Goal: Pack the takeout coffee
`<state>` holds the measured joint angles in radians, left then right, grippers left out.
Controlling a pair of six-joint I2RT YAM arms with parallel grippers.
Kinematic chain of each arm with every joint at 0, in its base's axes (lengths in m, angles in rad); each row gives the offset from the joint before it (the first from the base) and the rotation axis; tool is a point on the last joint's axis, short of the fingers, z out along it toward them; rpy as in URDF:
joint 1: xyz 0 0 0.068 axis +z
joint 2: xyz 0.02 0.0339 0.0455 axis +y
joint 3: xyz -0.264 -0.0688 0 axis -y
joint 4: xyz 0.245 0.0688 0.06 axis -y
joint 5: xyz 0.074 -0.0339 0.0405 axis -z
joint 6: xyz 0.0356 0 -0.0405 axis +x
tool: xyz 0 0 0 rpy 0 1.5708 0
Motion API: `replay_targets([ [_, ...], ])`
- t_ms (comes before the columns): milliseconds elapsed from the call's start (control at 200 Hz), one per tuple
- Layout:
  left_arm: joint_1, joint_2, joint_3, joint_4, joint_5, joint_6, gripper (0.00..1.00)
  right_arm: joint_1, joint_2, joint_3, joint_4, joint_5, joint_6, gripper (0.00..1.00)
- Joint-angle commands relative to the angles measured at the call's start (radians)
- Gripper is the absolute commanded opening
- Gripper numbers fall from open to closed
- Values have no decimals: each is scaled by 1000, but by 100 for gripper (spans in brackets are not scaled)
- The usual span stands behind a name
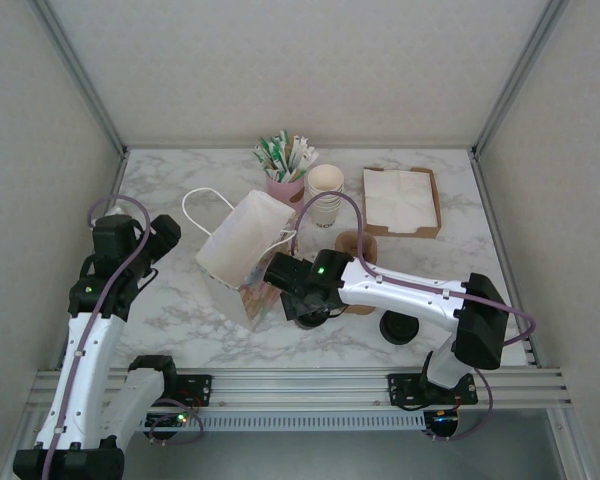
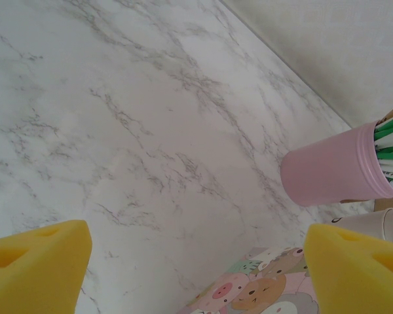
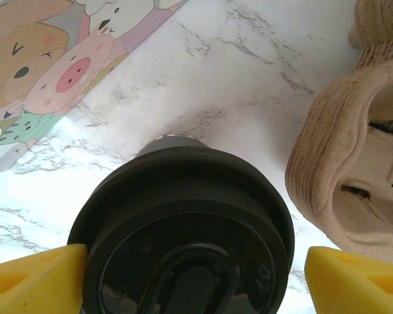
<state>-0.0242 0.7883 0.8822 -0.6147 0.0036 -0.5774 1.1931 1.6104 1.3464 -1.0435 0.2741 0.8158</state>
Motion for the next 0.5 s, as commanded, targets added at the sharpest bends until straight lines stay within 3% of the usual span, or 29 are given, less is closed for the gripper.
replay_targets([
  [0,10,2,8,-12,9,-11,84,6,-7,28,-18,30,13,87],
  [75,9,2,8,-11,11,-12,84,6,-7,26,-17,30,14,85],
  [210,10,2,8,-12,10,-12,84,5,-3,29,-22,38,19,66],
  [380,10,2,8,-11,11,-12,84,6,-4,37,-29,37,19,79],
  [491,9,2,8,-12,10,-12,85,7,-10,39,-27,37,19,83],
])
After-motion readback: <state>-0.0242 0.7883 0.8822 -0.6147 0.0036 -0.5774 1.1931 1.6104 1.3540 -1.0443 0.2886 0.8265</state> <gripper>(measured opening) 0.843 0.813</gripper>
